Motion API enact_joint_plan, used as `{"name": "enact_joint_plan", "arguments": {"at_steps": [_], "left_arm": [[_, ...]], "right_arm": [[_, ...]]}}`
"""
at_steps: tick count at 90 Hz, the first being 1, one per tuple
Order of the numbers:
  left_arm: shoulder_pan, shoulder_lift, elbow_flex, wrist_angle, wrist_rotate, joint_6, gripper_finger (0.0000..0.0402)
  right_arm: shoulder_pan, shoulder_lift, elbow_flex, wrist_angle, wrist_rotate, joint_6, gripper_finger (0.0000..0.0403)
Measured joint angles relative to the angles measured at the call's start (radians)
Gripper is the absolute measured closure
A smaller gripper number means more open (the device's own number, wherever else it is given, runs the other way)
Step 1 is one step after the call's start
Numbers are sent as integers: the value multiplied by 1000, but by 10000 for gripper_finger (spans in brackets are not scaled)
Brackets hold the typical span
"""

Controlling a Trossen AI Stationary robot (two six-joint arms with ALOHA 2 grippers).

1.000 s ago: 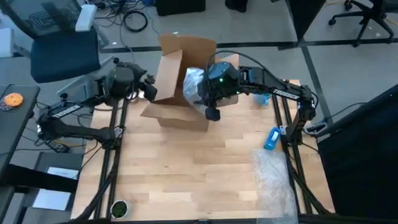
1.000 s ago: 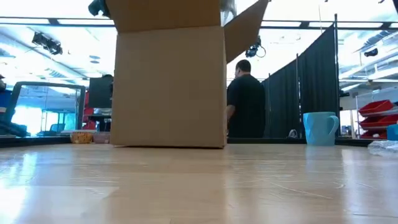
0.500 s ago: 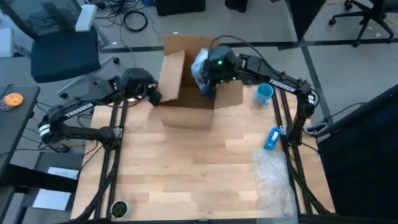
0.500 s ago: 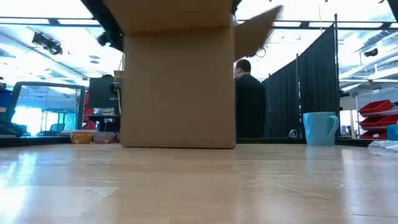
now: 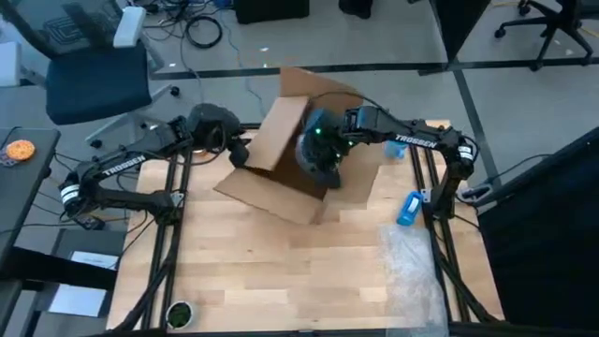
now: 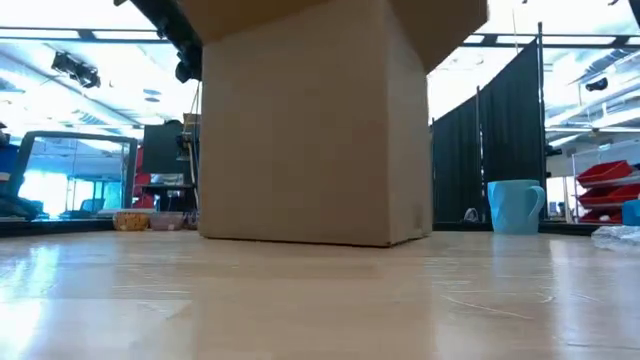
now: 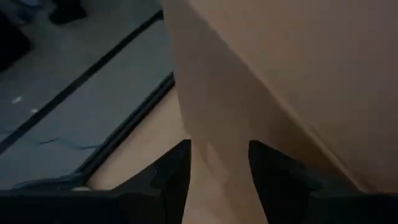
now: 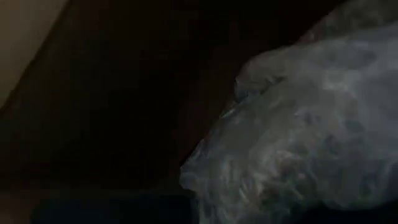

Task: Wrap mug
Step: Put the wrapped brown cup into the cardboard box

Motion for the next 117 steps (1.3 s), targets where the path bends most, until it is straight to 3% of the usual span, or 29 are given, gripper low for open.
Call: {"name": "enact_joint_plan", "arguments": {"at_steps": [11,30,61,79,98,117], "left_arm": [[-50,0,0,4,29,-8,254],[-155,12,0,45,32,-33,254],[-240,24,0,58,18,-60,254],[-265,22,0,38,-4,-60,254],[-271,25,1,49,-11,-60,254],[-275,23,1,82,5,-36,254]], "right_arm": [[16,0,0,-78,-4,16,382],[22,4,0,-62,67,48,382],[40,18,-160,136,275,255,382],[77,13,-263,355,313,285,382],[128,6,-227,468,308,236,382],[161,-44,-189,525,393,206,382]]}}
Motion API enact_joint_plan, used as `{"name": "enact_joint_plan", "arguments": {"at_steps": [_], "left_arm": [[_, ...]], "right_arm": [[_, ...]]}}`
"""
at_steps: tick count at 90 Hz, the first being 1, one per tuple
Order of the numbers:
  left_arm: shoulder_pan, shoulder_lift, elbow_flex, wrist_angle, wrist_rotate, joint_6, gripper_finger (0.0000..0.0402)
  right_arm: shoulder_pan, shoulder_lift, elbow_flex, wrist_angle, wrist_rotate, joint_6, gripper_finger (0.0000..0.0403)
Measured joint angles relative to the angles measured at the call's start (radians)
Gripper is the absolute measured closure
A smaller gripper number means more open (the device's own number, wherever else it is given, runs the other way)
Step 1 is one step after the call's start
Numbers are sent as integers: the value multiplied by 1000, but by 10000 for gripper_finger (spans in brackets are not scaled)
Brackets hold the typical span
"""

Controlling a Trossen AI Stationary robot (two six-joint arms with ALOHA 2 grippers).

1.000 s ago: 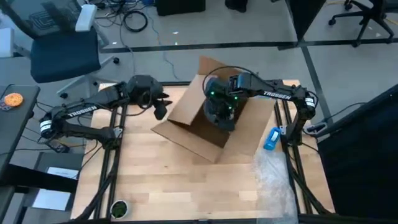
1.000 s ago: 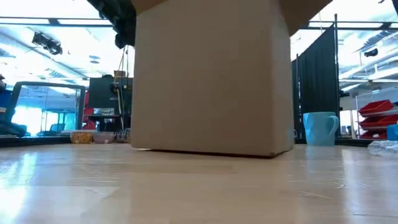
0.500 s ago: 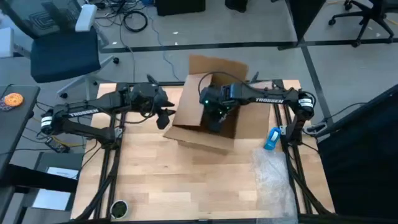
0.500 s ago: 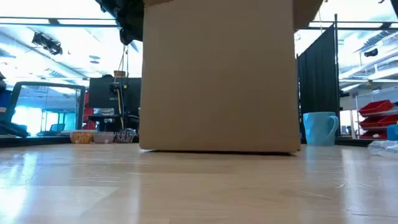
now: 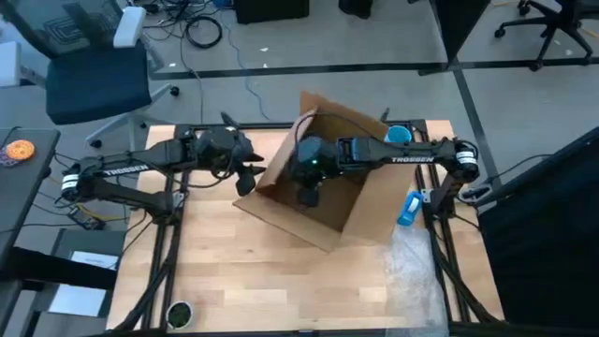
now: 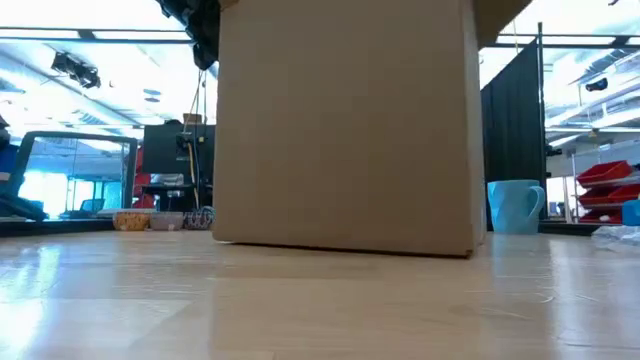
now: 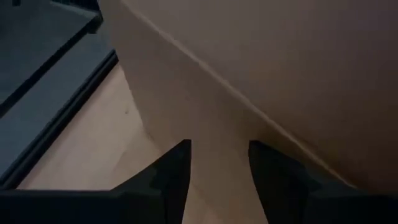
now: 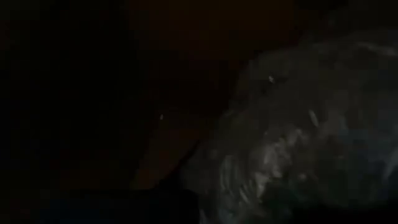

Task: Wrap mug
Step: Put the wrapped brown cup into the cardboard box

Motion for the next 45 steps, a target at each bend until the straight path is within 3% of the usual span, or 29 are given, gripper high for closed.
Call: {"name": "enact_joint_plan", "arguments": {"at_steps": [22,45], "left_arm": [[-31,-11,52,42,89,51,254],[-53,-42,118,37,76,114,254]], "right_arm": [[18,-37,0,88,130,-44,382],[25,-37,1,164,182,-103,382]]}}
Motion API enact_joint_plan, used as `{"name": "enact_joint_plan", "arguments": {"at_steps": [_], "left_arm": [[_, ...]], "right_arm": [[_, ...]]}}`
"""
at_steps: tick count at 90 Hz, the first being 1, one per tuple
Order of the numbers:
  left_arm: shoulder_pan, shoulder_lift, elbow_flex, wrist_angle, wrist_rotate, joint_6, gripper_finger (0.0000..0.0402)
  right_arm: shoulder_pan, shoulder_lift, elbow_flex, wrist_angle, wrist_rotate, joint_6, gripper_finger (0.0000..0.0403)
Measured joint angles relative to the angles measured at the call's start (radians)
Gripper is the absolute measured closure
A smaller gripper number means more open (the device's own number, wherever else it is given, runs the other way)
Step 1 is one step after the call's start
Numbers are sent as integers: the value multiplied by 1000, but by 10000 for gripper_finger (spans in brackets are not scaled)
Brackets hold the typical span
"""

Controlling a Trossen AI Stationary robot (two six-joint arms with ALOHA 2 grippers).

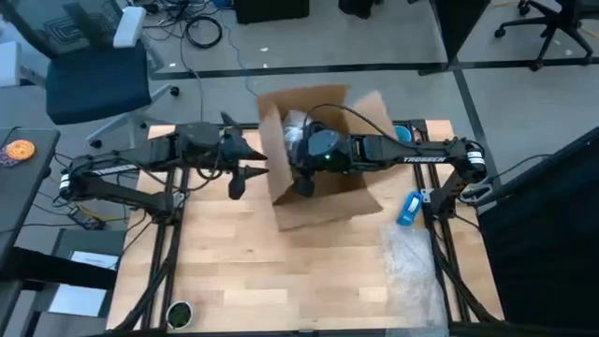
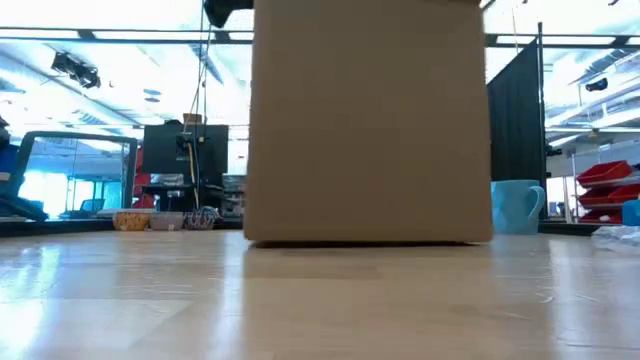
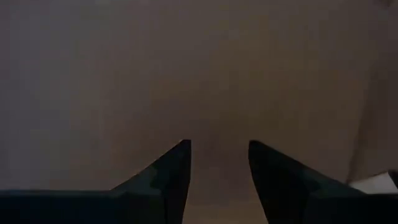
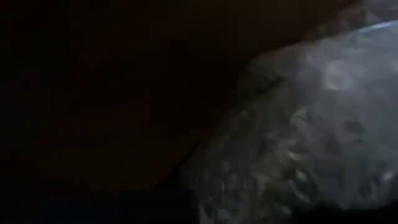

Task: Wrap mug
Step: Put the wrapped brown cup into the cardboard box

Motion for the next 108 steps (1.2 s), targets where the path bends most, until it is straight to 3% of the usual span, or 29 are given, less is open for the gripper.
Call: {"name": "enact_joint_plan", "arguments": {"at_steps": [23,36,49,58,73,88,108], "left_arm": [[-1,-12,0,25,-5,46,254],[-1,-18,1,105,18,70,254],[-1,-24,59,140,34,68,254],[0,-14,115,146,-19,20,254],[34,75,272,-37,-107,-61,254],[86,177,422,-218,-109,-67,254],[158,288,632,-375,-13,-107,254]], "right_arm": [[1,0,-66,30,-57,61,382],[1,0,-110,90,-143,67,382],[3,0,-124,103,-174,46,382],[10,0,-124,117,-175,2,382],[31,1,-98,150,-171,-97,382],[54,1,-60,172,-171,-141,382],[93,1,-52,194,-174,-232,382]]}}
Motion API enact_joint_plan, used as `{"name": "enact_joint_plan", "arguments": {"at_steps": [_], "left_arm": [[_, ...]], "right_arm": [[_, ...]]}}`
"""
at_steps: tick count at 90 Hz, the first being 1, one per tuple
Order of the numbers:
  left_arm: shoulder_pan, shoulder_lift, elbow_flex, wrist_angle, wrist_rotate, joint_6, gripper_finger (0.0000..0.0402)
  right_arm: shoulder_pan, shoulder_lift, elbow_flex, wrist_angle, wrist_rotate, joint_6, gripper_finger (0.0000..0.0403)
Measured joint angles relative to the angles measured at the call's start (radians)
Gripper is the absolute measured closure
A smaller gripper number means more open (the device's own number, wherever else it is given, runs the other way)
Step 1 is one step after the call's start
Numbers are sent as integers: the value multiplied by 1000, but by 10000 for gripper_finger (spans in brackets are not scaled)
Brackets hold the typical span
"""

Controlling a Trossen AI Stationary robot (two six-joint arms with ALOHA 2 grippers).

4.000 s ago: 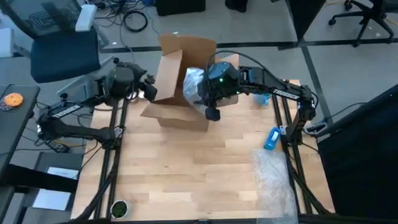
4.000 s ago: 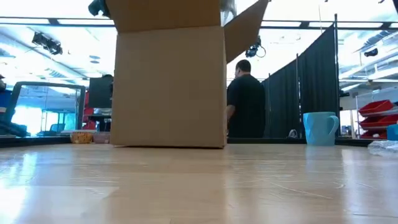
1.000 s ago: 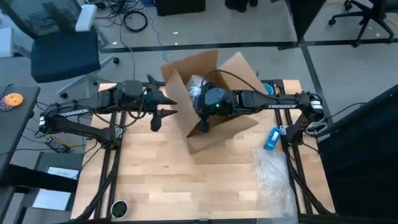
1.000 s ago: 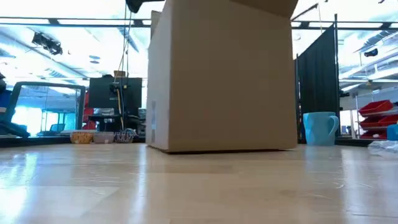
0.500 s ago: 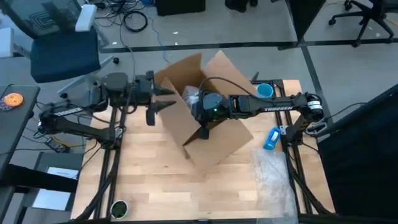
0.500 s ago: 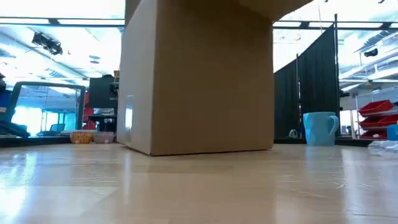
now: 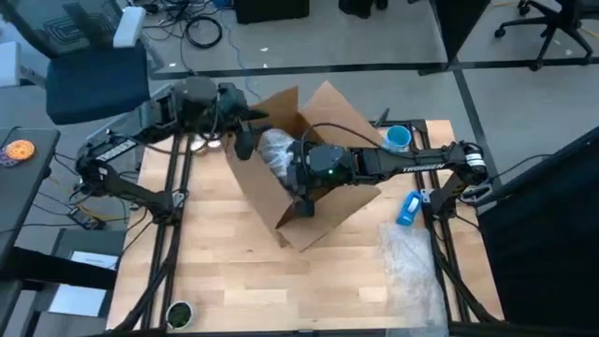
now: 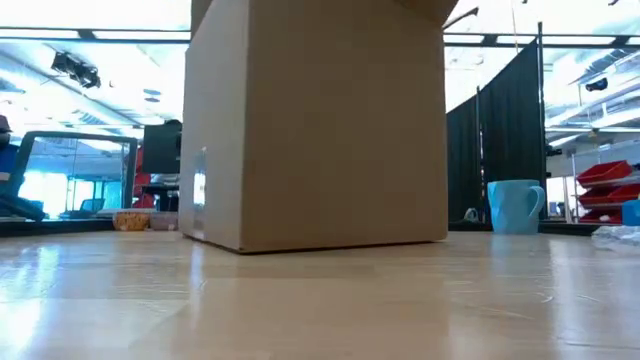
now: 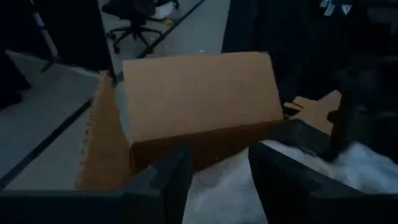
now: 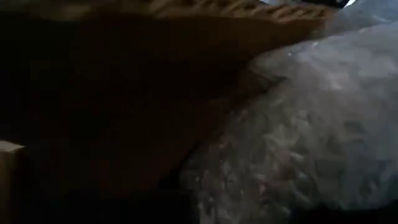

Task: Wrap mug
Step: Put the wrapped brown cup into the cardboard box

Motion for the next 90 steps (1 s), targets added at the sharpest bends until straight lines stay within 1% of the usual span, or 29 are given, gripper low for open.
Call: {"name": "enact_joint_plan", "arguments": {"at_steps": [10,20,33,46,60,76,90], "left_arm": [[23,63,96,-163,68,-37,254],[25,114,133,-288,95,-38,254],[14,130,141,-345,168,-31,254],[-2,118,152,-373,173,-37,254],[-4,115,200,-463,186,-65,254],[-25,113,204,-557,191,-74,254],[-53,114,203,-570,192,-88,254]], "right_arm": [[11,0,0,34,-16,-58,382],[13,0,0,57,-26,-92,382],[6,0,1,43,-30,-92,382],[5,0,1,21,-10,-91,382],[1,-11,1,-7,-1,-59,382],[-16,-35,2,-26,17,-26,382],[-39,-49,2,-46,10,14,382]]}}
